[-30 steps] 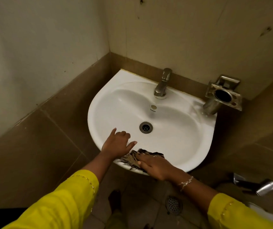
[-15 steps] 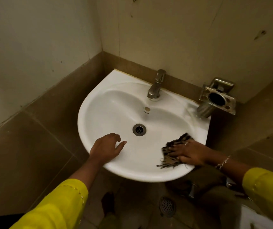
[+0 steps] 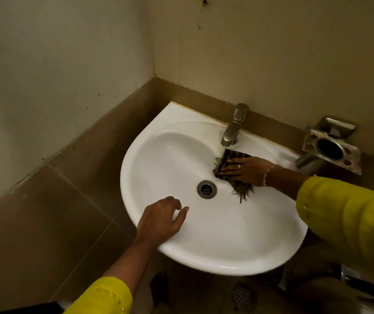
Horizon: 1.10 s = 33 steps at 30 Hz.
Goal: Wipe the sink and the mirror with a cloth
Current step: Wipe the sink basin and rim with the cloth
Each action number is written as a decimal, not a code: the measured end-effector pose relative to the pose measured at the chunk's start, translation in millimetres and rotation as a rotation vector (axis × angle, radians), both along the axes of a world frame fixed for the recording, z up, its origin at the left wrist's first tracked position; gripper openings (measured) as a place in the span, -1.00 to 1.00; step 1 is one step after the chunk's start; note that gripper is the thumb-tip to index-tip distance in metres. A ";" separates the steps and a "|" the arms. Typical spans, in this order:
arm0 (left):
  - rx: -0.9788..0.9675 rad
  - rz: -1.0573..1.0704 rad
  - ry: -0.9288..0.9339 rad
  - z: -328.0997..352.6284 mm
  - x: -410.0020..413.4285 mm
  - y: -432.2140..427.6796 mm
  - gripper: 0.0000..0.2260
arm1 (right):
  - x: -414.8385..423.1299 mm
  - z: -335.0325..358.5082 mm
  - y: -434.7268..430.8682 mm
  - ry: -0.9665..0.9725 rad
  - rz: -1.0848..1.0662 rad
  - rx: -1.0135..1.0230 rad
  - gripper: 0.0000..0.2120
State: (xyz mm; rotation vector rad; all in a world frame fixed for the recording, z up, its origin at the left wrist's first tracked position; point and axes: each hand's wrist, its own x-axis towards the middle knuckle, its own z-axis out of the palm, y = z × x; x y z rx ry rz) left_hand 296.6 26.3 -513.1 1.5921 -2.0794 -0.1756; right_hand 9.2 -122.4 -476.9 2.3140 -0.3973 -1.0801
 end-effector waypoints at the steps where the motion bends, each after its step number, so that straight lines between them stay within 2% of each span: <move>1: 0.002 0.004 0.003 0.0 0.1 -0.1 -0.66 | 10.8 -4.9 -8.1 -0.046 0.043 -0.007 -0.48; 6: -0.002 0.013 0.023 0.5 0.6 0.1 -0.67 | 66.8 3.8 -23.3 -0.192 0.079 -0.125 -0.46; 9: -0.005 0.019 0.033 0.2 1.4 0.4 -0.67 | 58.1 1.2 -16.3 -0.194 0.029 -0.142 -0.47; 13: -0.010 0.023 0.038 0.1 0.3 0.6 -0.67 | 31.8 -11.5 4.0 -0.169 -0.018 -0.127 -0.35; 15: -0.008 0.027 0.048 0.2 0.4 0.7 -0.67 | 16.6 -10.2 11.9 -0.201 0.026 -0.061 -0.48; 17: -0.004 0.032 0.062 0.4 0.3 0.5 -0.66 | -3.9 -15.3 24.3 -0.243 0.144 -0.090 -0.76; 18: -0.001 0.035 0.067 0.5 0.2 0.6 -0.66 | -17.4 -18.4 31.8 -0.181 0.118 -0.083 -0.70; 20: 0.006 0.047 0.083 1.1 0.3 1.3 -0.65 | -43.3 -42.4 42.6 -0.181 0.128 -0.096 -0.44; 21: 0.013 0.053 0.094 2.1 0.2 2.2 -0.65 | -47.9 -49.0 49.1 -0.199 0.043 -0.045 -0.39; 22: 0.012 0.060 0.102 2.8 0.3 2.8 -0.65 | -43.6 -47.6 57.7 -0.228 -0.130 0.052 -0.41; 23: 0.011 0.069 0.105 3.8 0.3 3.6 -0.65 | -33.4 -35.0 69.3 -0.165 -0.320 0.124 -0.46; 24: 0.005 0.078 0.104 4.2 0.0 3.5 -0.65 | -19.1 -18.0 77.4 -0.094 -0.384 0.147 -0.51; 25: 0.015 0.084 0.103 5.6 -0.4 3.6 -0.64 | -15.8 -13.4 81.7 -0.145 -0.300 0.169 -0.52; 26: 0.020 0.086 0.104 5.9 -0.7 3.7 -0.64 | -13.7 -2.4 90.6 -0.082 -0.448 0.283 -0.47; 27: 0.025 0.090 0.110 6.2 -1.0 3.8 -0.64 | -8.4 12.7 97.4 -0.028 -0.688 0.410 -0.30; 28: 0.021 0.093 0.116 6.1 -0.9 4.1 -0.63 | -7.6 25.5 100.9 -0.022 -0.844 0.474 0.05; 29: 0.028 0.097 0.120 7.0 -1.1 4.3 -0.64 | -12.3 35.1 104.0 -0.059 -1.051 0.436 0.33; 30: 0.030 0.099 0.122 7.3 -0.9 4.4 -0.64 | -12.5 37.7 104.3 -0.064 -1.079 0.418 0.29; 31: 0.030 0.102 0.128 7.9 -1.0 4.4 -0.64 | -7.0 37.8 108.5 -0.001 -0.985 0.391 -0.06; 32: 0.026 0.107 0.136 7.9 -1.5 4.4 -0.65 | -4.5 29.1 114.0 -0.033 -0.983 0.441 -0.45; 33: 0.031 0.106 0.141 9.6 -2.3 5.1 -0.65 | 0.4 28.5 118.3 -0.123 -1.055 0.516 -0.60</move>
